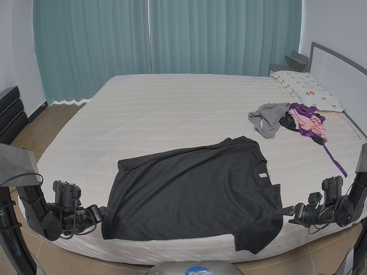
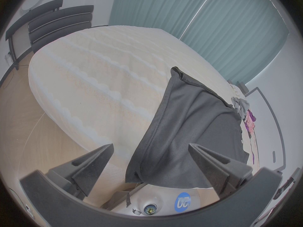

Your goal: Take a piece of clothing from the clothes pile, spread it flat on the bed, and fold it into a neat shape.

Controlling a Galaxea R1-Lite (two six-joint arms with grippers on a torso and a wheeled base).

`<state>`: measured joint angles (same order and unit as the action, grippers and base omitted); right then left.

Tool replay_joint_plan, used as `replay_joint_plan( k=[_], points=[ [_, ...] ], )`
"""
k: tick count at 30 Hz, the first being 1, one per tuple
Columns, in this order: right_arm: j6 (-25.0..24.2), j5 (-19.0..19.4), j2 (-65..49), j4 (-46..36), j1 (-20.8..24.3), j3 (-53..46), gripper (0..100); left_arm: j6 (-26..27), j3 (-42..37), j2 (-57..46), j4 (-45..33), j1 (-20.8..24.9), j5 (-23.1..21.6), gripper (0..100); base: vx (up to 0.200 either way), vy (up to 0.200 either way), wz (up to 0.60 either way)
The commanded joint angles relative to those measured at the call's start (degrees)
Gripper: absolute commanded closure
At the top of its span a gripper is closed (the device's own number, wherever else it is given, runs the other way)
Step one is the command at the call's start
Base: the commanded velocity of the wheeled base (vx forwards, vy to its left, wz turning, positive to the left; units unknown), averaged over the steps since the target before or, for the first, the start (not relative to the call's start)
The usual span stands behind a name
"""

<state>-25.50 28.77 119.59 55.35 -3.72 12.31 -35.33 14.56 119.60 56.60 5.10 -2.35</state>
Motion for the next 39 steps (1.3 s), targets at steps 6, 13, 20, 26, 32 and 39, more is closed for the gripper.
replay_joint_plan(
  k=[6, 13, 20, 26, 32, 39],
  points=[
    [-1.74, 0.15, 0.03, 3.01, 0.2, -1.68, 0, -0.71, 0.39, -0.69, 0.0, -0.09, -0.02, 0, 0.0, 0.167, 0.0],
    [-1.83, 0.23, -0.32, 3.19, 0.11, -1.59, 0, -1.23, 0.56, -0.86, 0.09, 0.35, -0.02, 0, 0.0, 0.0, 0.0],
    [-2.27, 0.15, -0.32, 4.6, 0.47, -1.59, 0, -3.43, 1.53, -1.39, 0.0, 0.53, -0.11, 0, 0.086, 0.0, 0.0],
    [-4.12, 0.15, -0.23, 6.97, 0.82, -1.68, 0, -5.8, 2.76, -1.39, 0.09, 2.55, -0.11, 0, 0.1, 0.0, 0.0],
    [-4.29, 0.15, -0.23, 7.06, 0.82, -1.59, 0, -7.83, 5.75, -1.3, 0.0, 2.9, -0.11, 0, 0.0, 0.0, 0.0],
    [-4.82, 0.23, 0.73, 7.06, 0.73, -1.06, 0, -8.27, 16.12, 0.19, -0.79, 3.87, -1.51, 0, 0.0, 0.0, 0.0]
  ],
)
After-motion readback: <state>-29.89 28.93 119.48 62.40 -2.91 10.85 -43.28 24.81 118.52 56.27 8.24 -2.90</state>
